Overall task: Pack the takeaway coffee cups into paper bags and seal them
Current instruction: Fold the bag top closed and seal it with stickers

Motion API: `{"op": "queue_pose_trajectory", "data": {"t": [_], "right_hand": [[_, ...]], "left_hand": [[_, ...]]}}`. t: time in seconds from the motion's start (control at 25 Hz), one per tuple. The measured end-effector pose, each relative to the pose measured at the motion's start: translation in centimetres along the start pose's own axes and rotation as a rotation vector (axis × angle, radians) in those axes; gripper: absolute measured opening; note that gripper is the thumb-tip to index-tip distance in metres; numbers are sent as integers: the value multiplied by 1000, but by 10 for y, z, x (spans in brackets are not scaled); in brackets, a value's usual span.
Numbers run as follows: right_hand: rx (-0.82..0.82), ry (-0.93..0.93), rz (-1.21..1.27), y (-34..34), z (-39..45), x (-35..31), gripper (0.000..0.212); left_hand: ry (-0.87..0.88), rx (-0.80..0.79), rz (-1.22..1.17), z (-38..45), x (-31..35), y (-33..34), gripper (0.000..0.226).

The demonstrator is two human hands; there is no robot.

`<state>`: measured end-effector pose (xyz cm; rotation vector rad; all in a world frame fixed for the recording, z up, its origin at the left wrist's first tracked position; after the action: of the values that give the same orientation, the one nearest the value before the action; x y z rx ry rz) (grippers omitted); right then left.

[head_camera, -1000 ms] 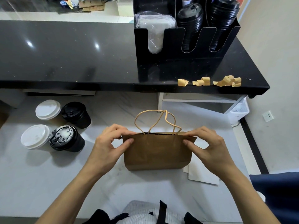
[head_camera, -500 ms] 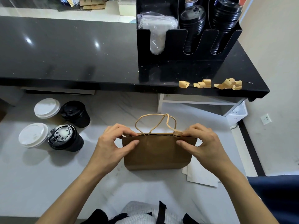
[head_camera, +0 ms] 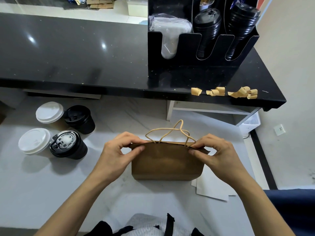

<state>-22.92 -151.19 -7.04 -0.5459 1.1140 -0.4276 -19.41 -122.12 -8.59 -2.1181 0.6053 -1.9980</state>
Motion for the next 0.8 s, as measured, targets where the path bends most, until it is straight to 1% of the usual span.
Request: {"op": "queue_pose_trajectory", "data": {"t": [0.08,0.2,0.32,0.36,0.44,0.52,0.6,0.64,0.72,0.8], "right_hand": [[-12,9,18,-2,1,0,24],[-43,20,31,-4,0,-4,24],[-82,43,47,-10,6,-6,7],[-79,47,37,-14,12,-8,5],[-31,32,-23,-24,29,-11,12],[57,14,-121,-33,52,-14,12],[164,31,-200,-39,77,-16,10],[200,54,-230,-40,89,-16,13],[199,122,-294,-37,110,-15,24],[153,195,-363,-32,126,-10,31]], "left_hand": [[-14,3,-48,1,-3,-8,23],[-31,15,-48,-1,-4,-11,23],[-28,26,-36,-3,-2,-9,26],[-23,28,-35,-3,-1,-10,27],[-12,32,-33,-3,0,-10,27],[-13,32,-32,-3,0,-9,27],[-15,34,-34,-4,0,-9,27],[-17,36,-33,-4,0,-10,27],[-24,34,-35,-5,-1,-10,27],[-27,22,-40,-5,-3,-10,27]]}}
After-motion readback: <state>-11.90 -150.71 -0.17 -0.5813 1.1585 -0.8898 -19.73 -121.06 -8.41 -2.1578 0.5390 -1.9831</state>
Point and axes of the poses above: each hand's wrist, its own z-axis towards the middle knuckle, its own y-axis out of the palm, x = y × z, the point moved 5 cm from there along z, towards the middle knuckle, and after that the axes turned 15 degrees about -y, right-handed, at the moved point
